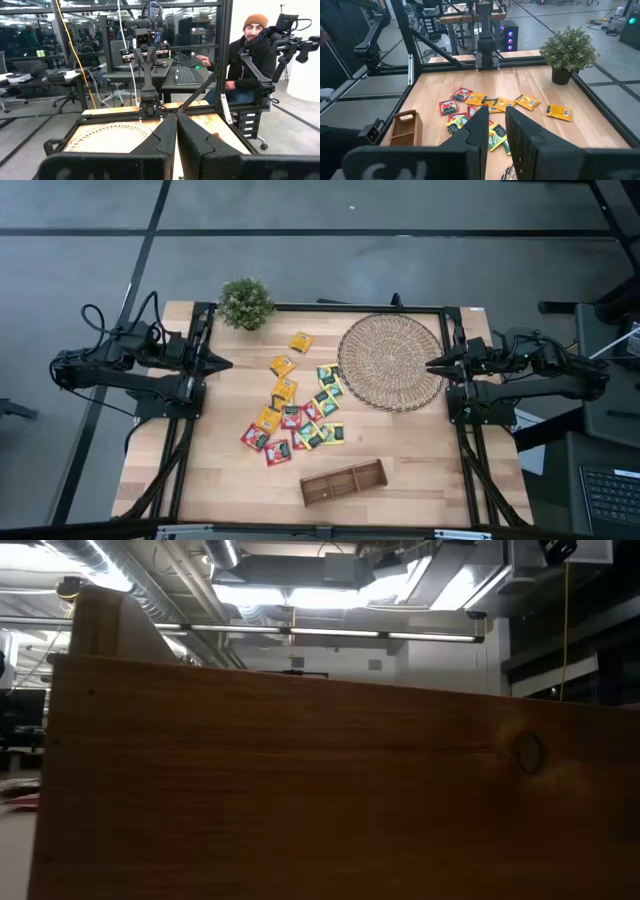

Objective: Pick & Place Tea

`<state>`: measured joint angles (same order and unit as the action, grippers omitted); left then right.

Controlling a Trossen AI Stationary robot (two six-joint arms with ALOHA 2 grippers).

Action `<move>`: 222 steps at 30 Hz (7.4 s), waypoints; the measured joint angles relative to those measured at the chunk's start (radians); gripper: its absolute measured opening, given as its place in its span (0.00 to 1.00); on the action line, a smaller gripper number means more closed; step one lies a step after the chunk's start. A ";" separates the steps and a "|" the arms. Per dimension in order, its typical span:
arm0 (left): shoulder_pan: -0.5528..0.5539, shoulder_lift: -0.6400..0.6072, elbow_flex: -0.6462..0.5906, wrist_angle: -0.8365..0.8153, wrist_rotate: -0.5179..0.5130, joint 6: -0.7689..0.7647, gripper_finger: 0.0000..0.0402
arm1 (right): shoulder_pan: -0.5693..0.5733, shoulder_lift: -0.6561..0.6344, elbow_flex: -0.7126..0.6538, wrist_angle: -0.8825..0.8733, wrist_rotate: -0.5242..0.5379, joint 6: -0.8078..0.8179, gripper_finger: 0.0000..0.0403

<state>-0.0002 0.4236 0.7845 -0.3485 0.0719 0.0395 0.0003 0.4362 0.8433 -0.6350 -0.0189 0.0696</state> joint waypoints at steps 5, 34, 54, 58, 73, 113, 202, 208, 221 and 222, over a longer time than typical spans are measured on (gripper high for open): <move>0.000 0.000 0.000 0.000 0.000 0.000 0.02 | 0.000 0.000 0.000 0.000 0.000 0.000 0.17; 0.000 0.117 -0.001 0.075 0.013 -0.117 0.02 | 0.000 0.003 0.000 0.014 0.000 0.061 0.17; 0.043 0.521 0.278 -0.332 -0.108 0.015 0.03 | 0.000 0.224 0.001 0.360 0.000 0.079 0.17; 0.043 0.596 0.320 -0.448 -0.107 0.057 0.03 | 0.000 0.335 -0.001 0.369 -0.003 0.041 0.17; 0.040 0.842 0.322 -0.441 -0.132 0.053 0.01 | 0.000 0.652 0.000 0.355 0.002 0.243 0.17; 0.042 1.026 -0.116 0.466 -0.107 -0.609 0.00 | 0.044 1.292 0.000 0.669 0.051 0.293 0.01; 0.177 1.326 -0.096 0.631 0.192 -0.741 0.17 | 0.040 1.456 -0.001 0.888 0.050 0.295 0.02; 0.171 1.326 -0.096 0.631 0.192 -0.732 0.02 | 0.039 1.457 -0.001 0.895 0.055 0.292 0.03; 0.169 1.265 -0.097 0.637 0.192 -0.647 0.00 | 0.037 1.377 -0.004 0.854 0.046 0.284 0.21; 0.169 1.256 -0.097 0.636 0.192 -0.645 0.00 | 0.037 1.363 -0.003 0.848 0.046 0.278 0.21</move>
<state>0.1688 1.6792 0.6880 0.2872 0.2638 -0.6057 0.0376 1.7988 0.8407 0.2127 0.0272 0.3480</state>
